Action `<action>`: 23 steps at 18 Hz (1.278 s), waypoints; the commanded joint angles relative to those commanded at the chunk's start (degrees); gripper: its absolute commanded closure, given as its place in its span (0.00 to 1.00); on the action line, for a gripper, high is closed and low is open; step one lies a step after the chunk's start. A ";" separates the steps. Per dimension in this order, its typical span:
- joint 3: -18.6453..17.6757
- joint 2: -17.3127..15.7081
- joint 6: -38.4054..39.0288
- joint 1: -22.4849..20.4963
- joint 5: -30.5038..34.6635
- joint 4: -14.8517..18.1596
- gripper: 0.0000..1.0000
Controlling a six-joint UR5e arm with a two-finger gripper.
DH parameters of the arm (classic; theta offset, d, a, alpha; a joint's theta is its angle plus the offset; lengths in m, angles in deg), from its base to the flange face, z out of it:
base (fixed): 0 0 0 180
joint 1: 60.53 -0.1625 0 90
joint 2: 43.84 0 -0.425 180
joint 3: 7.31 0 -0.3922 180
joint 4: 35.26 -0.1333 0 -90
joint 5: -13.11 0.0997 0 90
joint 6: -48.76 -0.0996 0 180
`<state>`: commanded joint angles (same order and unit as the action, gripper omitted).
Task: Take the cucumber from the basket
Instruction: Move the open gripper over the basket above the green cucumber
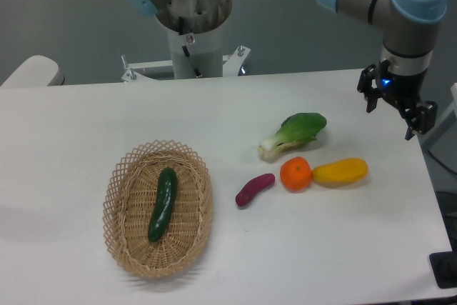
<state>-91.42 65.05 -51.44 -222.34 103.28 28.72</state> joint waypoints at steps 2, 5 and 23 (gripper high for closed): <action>-0.09 -0.09 0.09 0.09 -0.35 0.00 0.00; -0.18 -0.18 0.70 1.05 -0.26 0.17 0.00; -10.89 -5.98 56.04 22.57 -0.61 -0.43 0.00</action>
<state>-102.31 59.08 4.60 -199.76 102.67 28.29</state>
